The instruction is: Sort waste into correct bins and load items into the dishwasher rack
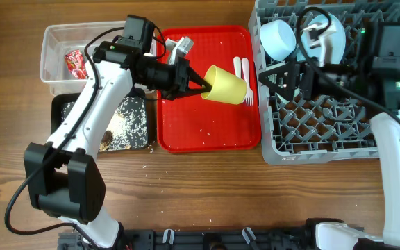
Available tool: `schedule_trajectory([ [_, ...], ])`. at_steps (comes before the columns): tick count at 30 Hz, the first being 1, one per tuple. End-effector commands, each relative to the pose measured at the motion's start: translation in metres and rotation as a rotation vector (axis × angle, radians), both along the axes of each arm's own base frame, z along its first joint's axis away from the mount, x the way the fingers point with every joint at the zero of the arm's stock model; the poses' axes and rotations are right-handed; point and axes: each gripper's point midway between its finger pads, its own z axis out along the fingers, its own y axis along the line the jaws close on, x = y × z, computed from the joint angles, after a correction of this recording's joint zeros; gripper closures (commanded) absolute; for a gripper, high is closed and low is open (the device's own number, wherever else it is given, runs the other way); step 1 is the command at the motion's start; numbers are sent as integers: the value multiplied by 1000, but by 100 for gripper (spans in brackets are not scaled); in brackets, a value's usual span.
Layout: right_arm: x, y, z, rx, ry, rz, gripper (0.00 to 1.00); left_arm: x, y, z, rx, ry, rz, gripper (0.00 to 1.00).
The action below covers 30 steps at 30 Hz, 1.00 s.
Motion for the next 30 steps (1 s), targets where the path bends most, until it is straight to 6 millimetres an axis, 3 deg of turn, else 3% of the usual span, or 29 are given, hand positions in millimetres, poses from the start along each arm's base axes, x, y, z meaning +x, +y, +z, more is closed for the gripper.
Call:
schedule_trajectory([
  [1, -11, 31, 3, 123, 6, 126, 1, -18, -8, 54, -291, -18, -114, 96],
  [5, -12, 48, 5, 139, -14, 164, 6, -21, -8, 71, -393, -41, -156, 96],
  [11, -14, 56, 7, 145, -20, 184, 12, -21, -8, 74, -405, -40, -161, 96],
  [13, -16, 59, 7, 145, -19, 192, 20, -21, -8, 74, -406, -44, -162, 96],
  [19, -25, 73, 7, 145, -15, 239, 25, -21, -8, 74, -407, -49, -163, 96],
  [27, -25, 75, 9, 153, -7, 235, 37, -21, -8, 74, -406, -48, -163, 96],
  [30, -24, 75, 9, 153, -11, 235, 39, -21, -8, 74, -406, -49, -163, 82],
])
